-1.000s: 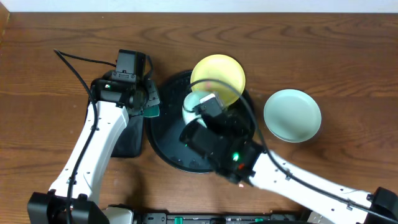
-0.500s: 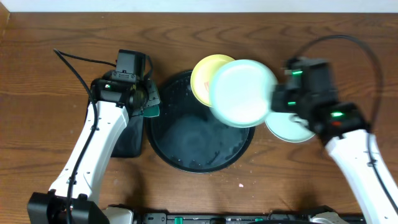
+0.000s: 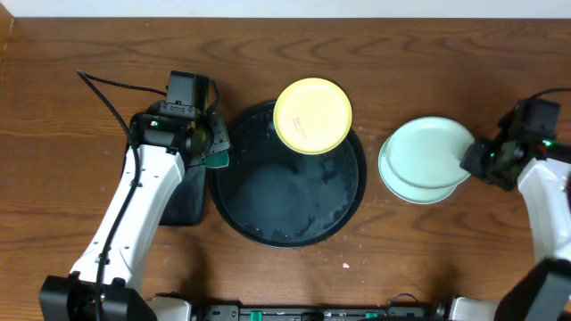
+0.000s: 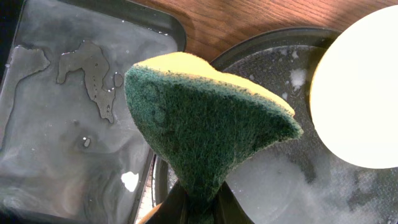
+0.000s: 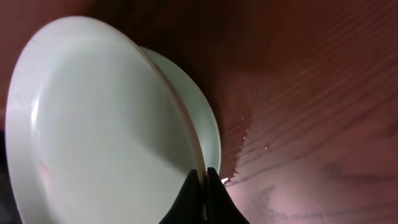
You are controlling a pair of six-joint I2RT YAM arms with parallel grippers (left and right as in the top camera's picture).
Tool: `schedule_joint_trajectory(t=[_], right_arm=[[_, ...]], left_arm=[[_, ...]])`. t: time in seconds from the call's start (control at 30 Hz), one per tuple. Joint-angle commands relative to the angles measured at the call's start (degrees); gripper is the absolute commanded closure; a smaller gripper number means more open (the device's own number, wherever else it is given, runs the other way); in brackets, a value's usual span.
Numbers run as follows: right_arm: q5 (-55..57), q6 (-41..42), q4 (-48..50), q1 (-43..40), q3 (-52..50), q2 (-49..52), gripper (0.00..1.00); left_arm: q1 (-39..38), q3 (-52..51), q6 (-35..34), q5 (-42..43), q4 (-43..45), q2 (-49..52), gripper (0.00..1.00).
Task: Clean dirty plates on tray and stack at the side
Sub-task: 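Reach the right gripper to the yellow plate and grip its rim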
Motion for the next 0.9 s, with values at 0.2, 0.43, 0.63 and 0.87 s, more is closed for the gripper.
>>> schedule_joint_trajectory(t=[0.2,0.43,0.63,0.87], right_arm=[[-0.37,-1.64,2.93,-0.13,-0.94,4.57,0.93],[-11.87,-5.90,4.02,1.60,1.99,4.50,0.58],[-14.58,-8.81,2.97,10.56,11.30,6.80,0.41],[-14.80,-16.13,-2.97,20.76,32.37,21.99,0.40]], left_arm=[[0.20,0.09,-0.55,-0.33,0.07,0.39,0.92],[0.20,0.09,-0.55,-0.33,0.07,0.39,0.93],[0.20,0.11,-0.55,-0.33,0.02,0.39,0.93],[0.20,0.11,-0.55,-0.33,0.04,0.39,0.93]])
